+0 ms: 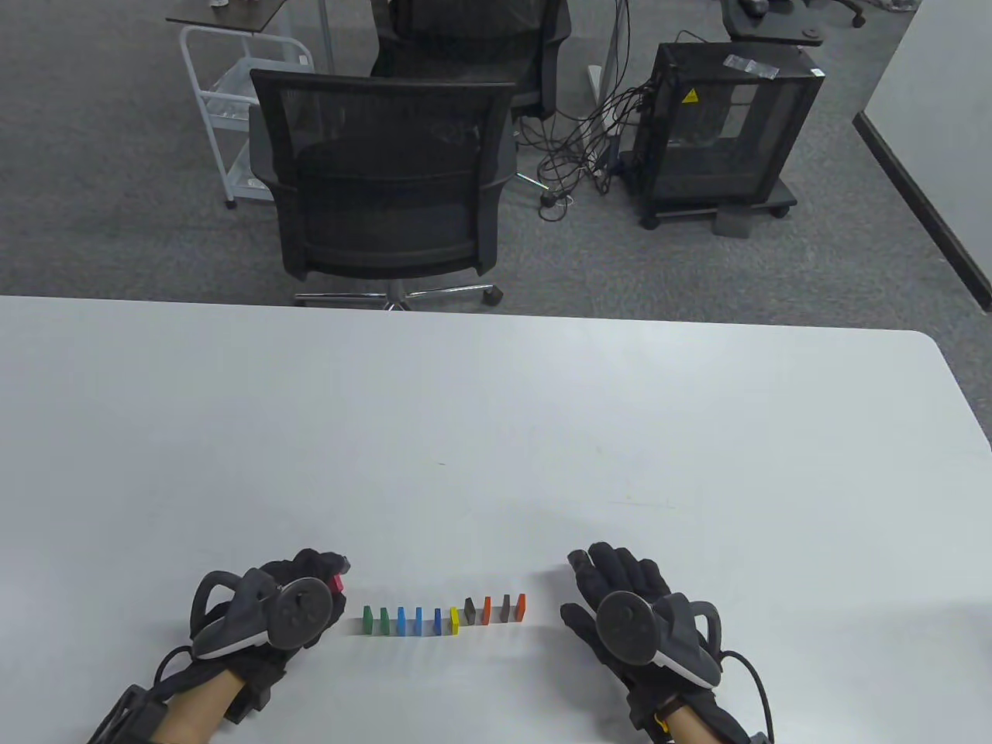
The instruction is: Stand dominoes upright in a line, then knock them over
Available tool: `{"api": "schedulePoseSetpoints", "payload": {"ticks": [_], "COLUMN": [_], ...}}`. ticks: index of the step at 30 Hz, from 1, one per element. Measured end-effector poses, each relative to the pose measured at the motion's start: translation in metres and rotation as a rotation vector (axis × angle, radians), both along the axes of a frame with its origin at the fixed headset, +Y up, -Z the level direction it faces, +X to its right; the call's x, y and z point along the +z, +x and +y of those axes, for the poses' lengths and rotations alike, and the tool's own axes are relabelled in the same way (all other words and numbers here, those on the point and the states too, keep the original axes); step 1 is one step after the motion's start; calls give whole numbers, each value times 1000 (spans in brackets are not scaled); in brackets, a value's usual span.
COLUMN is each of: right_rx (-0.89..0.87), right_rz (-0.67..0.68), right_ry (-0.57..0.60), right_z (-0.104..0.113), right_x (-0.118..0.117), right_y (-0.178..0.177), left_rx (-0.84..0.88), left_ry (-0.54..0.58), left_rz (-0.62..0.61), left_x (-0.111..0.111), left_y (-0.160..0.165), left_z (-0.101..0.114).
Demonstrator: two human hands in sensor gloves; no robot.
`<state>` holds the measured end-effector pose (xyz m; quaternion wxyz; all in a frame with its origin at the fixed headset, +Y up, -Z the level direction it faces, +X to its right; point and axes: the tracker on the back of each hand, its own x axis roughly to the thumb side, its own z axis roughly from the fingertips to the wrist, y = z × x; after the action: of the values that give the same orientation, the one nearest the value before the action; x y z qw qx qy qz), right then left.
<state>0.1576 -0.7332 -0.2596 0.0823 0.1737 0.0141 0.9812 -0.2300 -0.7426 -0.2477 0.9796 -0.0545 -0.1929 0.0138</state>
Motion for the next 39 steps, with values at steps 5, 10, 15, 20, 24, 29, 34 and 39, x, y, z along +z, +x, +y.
{"api": "schedulePoseSetpoints", "payload": {"ticks": [5, 10, 15, 20, 24, 29, 34, 39], "right_rx": [0, 1, -4, -1, -3, -3, -3, -3], "right_rz": [0, 2, -1, 0, -1, -1, -1, -1], "right_ry": [2, 4, 7, 5, 7, 8, 8, 8], "right_z": [0, 0, 0, 0, 0, 0, 0, 0], "right_x": [0, 0, 0, 0, 0, 0, 0, 0], "right_y": [0, 0, 0, 0, 0, 0, 0, 0], "left_rx": [53, 40, 31, 26, 22, 30, 8, -12], "left_ry": [-15, -50, -67, -86, -94, -114, -132, -159], "left_rz": [-29, -45, -69, -93, -97, -91, -94, -95], "left_x": [8, 9, 10, 11, 11, 10, 10, 10], "left_y": [2, 3, 7, 11, 12, 12, 13, 14], "left_z": [-4, -7, -9, -13, -15, -16, -17, -18]}}
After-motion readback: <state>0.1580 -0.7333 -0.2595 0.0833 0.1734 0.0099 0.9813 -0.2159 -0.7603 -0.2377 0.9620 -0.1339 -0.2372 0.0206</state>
